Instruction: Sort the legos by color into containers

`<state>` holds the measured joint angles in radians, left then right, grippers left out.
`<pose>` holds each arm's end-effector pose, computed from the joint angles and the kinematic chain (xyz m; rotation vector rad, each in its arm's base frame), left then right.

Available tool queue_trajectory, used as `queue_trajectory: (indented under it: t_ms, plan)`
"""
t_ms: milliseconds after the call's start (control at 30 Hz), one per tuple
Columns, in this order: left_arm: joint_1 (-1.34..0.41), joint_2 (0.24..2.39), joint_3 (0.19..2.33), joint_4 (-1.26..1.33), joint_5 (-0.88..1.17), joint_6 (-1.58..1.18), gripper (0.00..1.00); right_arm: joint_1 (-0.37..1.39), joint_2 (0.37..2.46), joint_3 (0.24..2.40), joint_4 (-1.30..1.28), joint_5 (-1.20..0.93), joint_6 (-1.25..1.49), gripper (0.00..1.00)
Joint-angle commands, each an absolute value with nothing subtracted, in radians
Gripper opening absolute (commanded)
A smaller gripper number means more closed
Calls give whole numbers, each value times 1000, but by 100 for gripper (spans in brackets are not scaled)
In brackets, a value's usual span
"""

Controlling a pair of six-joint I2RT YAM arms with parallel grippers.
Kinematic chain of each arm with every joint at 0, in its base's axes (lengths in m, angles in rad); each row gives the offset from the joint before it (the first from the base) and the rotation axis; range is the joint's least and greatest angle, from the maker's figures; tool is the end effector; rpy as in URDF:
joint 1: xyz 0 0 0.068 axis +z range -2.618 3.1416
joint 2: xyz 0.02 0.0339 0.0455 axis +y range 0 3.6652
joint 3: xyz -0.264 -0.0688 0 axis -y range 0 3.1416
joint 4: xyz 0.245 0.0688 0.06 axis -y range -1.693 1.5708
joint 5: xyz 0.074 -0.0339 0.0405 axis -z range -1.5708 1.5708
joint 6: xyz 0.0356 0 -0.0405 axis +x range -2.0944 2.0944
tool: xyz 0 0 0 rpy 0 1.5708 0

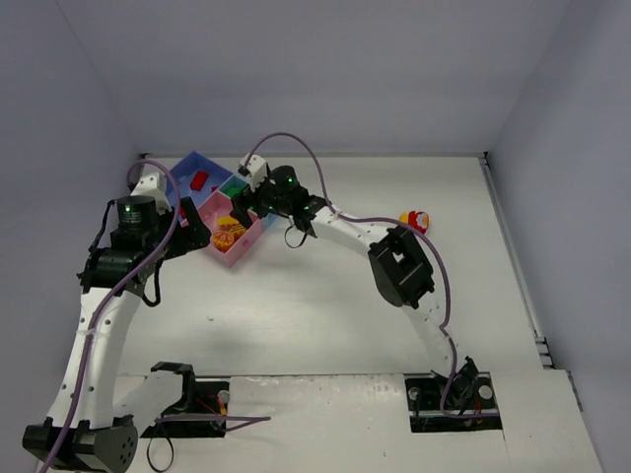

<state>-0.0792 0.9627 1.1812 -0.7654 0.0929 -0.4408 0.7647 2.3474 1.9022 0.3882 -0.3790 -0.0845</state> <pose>0.1880 -0.0182 0.3849 -0.3300 2.1164 -0.4055 0.3942 0.3964 0.2444 -0.9590 1.3903 0.8241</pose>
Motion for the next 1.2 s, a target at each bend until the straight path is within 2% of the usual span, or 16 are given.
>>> queue_trajectory:
  t_ms: [0, 200, 300, 400, 533, 600, 733, 800, 933, 1167]
  plan:
    - [-81, 973, 1193, -704, 121, -457, 80, 715, 2212, 1879, 471, -380, -75, 96]
    - [-84, 989, 1197, -684, 143, -451, 80, 612, 2061, 1699, 480, -307, 0, 96]
    - [-84, 1005, 1186, -680, 176, -446, 80, 522, 1941, 1521, 482, -155, -3, 96]
    - [-90, 1020, 1164, -661, 210, -451, 80, 398, 1853, 1405, 404, -43, 41, 95]
    - [-95, 1034, 1157, -653, 232, -451, 80, 224, 1775, 1315, 330, -35, 71, 95]
    - [-98, 1042, 1158, -649, 233, -448, 80, 126, 1761, 1292, 277, -67, 29, 95]
    - [-115, 1063, 1163, -643, 244, -440, 80, -36, 1773, 1301, 193, -390, -164, 93]
    - [-121, 1068, 1161, -635, 252, -439, 80, -98, 1786, 1316, 140, -461, -244, 93]
    - [-141, 1075, 1151, -624, 261, -442, 80, -175, 1845, 1364, 83, -590, -299, 93]
    - [-155, 1063, 1121, -615, 259, -442, 80, -187, 1966, 1388, 75, -715, -232, 88]
